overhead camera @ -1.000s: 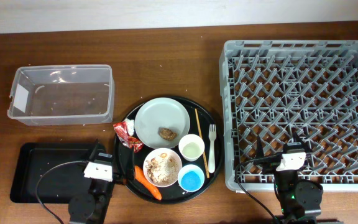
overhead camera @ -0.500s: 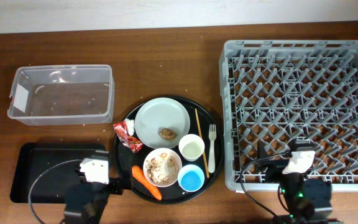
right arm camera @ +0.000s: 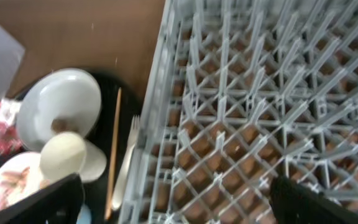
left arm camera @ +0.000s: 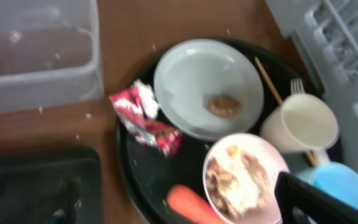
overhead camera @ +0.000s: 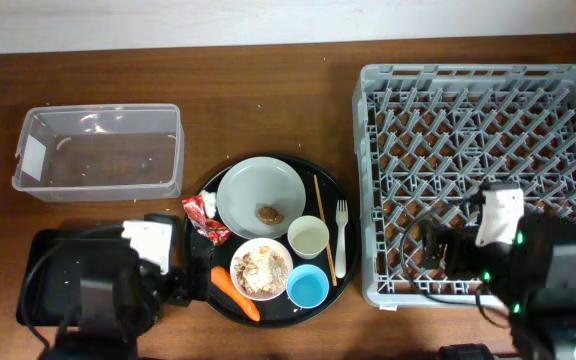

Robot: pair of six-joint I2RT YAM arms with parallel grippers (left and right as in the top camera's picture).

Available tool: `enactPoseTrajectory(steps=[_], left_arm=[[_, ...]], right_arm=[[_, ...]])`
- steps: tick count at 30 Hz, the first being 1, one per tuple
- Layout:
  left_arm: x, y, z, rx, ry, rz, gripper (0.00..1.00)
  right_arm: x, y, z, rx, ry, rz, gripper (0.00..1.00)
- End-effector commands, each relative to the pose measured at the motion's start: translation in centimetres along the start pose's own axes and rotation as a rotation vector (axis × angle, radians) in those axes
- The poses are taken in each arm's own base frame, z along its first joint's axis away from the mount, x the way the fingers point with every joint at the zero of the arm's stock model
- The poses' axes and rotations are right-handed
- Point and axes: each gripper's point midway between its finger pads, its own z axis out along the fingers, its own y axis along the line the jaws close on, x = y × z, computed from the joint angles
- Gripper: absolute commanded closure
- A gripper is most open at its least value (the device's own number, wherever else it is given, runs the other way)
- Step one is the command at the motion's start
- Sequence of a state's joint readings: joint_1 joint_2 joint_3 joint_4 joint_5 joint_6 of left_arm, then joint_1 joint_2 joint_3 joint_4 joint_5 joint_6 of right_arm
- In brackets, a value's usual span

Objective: Sort waste into correct bins and load items into the dishwasher rack
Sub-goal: 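Move the left gripper over the tray to the white cup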

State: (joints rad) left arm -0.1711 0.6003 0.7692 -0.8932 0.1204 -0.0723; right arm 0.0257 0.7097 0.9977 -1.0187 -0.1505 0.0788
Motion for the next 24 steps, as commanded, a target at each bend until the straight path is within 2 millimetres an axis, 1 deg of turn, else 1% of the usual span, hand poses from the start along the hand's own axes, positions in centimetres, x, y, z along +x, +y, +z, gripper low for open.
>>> enactPoseTrajectory(steps=[1, 4, 6, 9, 11, 14, 17, 19, 20, 22, 24], left_arm=[[-1.7, -1.3, -0.7, 0.056, 0.081, -0.015, 0.0], [-2.9, -1.8, -1.4, 0.073, 0.115, -0.021, 0.0], [-3.7, -1.9, -1.5, 0.074, 0.101, -0.019, 0.0], [-5.5, -2.4, -1.4, 0.106, 0.028, -0.008, 0.0], [-6.2, -2.3, -0.7, 0.102, 0.017, -0.01, 0.01], [-5.7, -2.1, 1.9, 0.097, 0.101, -0.048, 0.01], [-4.2, -2.7, 5.3, 0.111, 0.24, -0.041, 0.0], [-3.2, -3.6, 7.1, 0.126, 0.319, -0.023, 0.0], [-2.4, -4.6, 8.6, 0.142, 0.382, -0.002, 0.0], [-1.4, -6.0, 10.4, 0.161, 0.454, 0.02, 0.0], [-0.7, -7.3, 11.7, 0.18, 0.492, 0.049, 0.0]], right_arm=[[-1.5, 1.0, -0.1, -0.045, 0.091, 0.026, 0.02], [-1.2, 1.1, 0.3, -0.051, 0.183, 0.043, 0.02], [-1.1, 1.0, 0.5, -0.046, 0.206, 0.047, 0.02], [-0.9, 0.1, 0.4, 0.01, 0.211, 0.046, 0.02], [-0.8, -0.7, 0.1, 0.055, 0.221, 0.044, 0.02], [-0.8, -0.6, -0.3, 0.057, 0.222, 0.044, 0.02], [-0.7, 0.0, -0.3, 0.023, 0.23, 0.048, 0.02], [-0.4, -0.4, -0.4, 0.044, 0.241, 0.048, 0.02], [0.0, -1.2, -0.6, 0.091, 0.255, 0.045, 0.02], [0.1, -1.5, -0.6, 0.107, 0.262, 0.044, 0.02], [0.3, -1.5, -0.7, 0.107, 0.27, 0.044, 0.02]])
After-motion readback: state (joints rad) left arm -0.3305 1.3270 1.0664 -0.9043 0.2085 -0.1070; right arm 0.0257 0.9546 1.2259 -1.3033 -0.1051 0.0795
